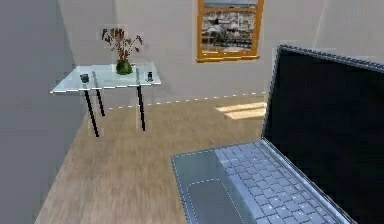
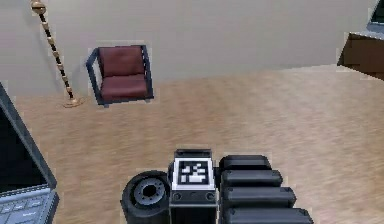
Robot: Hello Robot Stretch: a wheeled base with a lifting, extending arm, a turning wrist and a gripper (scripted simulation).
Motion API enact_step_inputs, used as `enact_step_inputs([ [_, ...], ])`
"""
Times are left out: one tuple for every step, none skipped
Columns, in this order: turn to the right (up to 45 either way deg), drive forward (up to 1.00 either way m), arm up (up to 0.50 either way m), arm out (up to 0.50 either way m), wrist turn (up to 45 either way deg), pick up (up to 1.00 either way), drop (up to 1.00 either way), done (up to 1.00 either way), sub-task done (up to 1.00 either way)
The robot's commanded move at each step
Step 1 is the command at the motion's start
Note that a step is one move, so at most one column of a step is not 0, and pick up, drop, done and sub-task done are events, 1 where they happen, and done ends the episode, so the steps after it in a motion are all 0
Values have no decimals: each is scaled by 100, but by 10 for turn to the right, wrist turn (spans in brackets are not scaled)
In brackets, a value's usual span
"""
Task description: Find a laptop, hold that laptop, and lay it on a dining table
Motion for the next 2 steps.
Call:
enact_step_inputs([
  [0,100,0,0,0,0,0,0,0],
  [0,100,0,0,0,0,0,0,0],
])
